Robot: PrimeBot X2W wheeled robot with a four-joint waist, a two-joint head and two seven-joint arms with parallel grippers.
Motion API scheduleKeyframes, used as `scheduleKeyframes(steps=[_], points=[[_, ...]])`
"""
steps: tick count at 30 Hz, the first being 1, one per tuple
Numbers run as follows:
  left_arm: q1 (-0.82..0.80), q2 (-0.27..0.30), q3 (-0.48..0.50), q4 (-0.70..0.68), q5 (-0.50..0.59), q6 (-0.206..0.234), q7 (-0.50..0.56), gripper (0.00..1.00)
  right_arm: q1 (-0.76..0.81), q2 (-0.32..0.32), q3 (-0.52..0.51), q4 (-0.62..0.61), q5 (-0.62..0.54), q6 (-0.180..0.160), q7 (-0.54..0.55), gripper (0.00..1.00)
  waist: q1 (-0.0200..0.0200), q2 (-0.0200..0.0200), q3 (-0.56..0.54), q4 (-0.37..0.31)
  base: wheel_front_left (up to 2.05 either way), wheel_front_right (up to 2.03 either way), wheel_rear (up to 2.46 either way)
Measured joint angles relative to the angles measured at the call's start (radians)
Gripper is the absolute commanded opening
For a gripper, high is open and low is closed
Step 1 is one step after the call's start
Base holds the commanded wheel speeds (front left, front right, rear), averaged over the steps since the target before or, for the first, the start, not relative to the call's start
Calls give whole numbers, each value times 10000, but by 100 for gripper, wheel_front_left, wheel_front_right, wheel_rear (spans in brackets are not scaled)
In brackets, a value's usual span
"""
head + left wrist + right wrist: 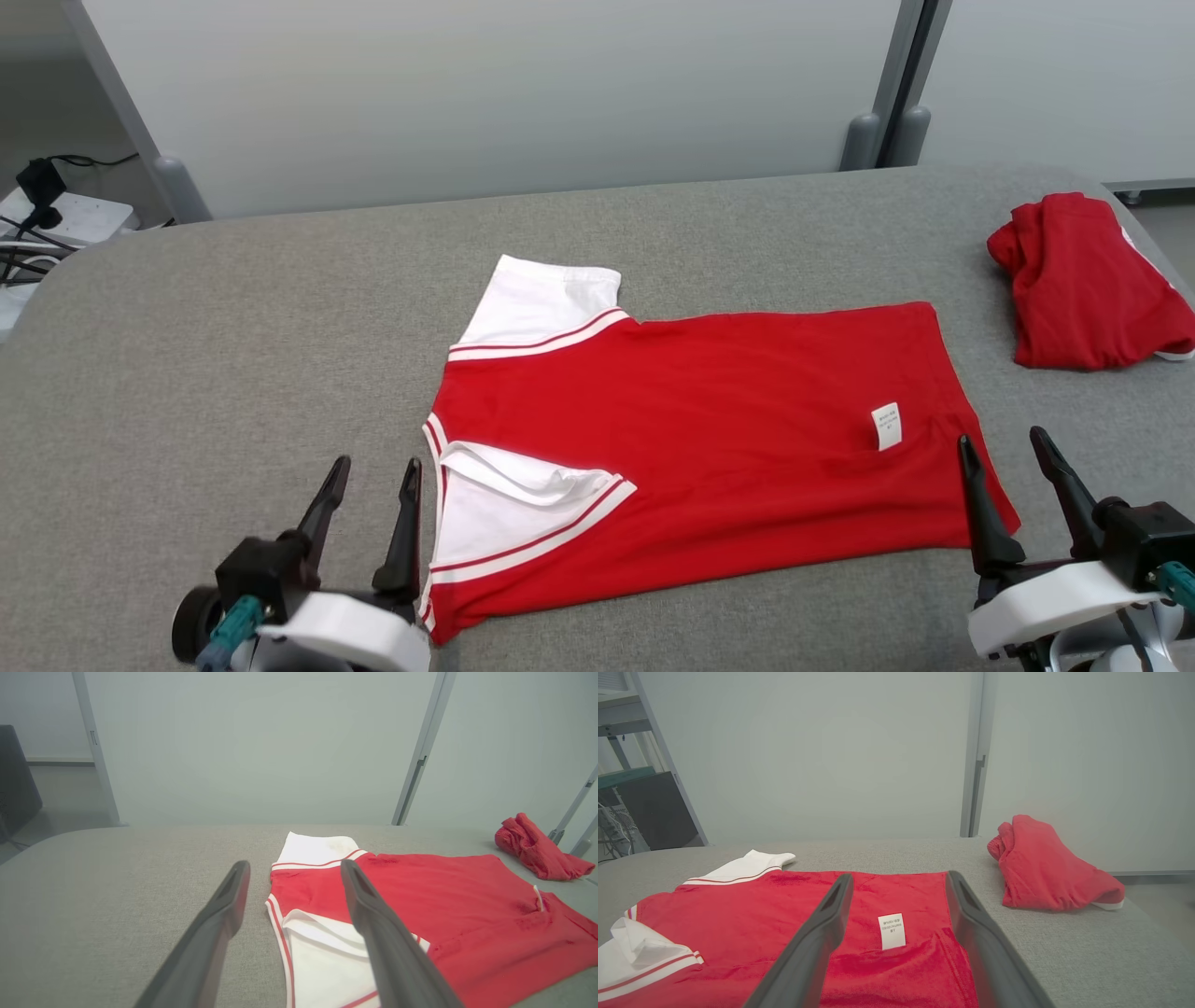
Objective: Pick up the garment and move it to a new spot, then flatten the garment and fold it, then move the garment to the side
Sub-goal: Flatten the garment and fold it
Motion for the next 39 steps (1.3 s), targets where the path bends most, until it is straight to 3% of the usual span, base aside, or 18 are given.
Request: scheduleKeyframes(steps=[6, 13, 29, 39], points=[[-1447, -119, -40, 867, 25, -242, 23, 100, -30, 0, 217, -90, 0, 0, 0, 100, 0, 0, 360, -134, 0, 0, 0], [-3773, -75, -196, 2299, 25, -619, 763, 100, -233, 128, 213, -245, -31, 0, 0, 100, 0, 0, 1159, -306, 0, 0, 0], [-8766, -280, -792, 6266, 472, -631, 2907, 100, -1384, 449, 222, -552, -548, 0, 0, 100, 0, 0, 3465, -571, 0, 0, 0], [-11014, -384, -892, 8132, 525, -750, 3177, 100, -1754, 713, 305, -773, -742, 0, 0, 100, 0, 0, 4711, -934, 0, 0, 0]])
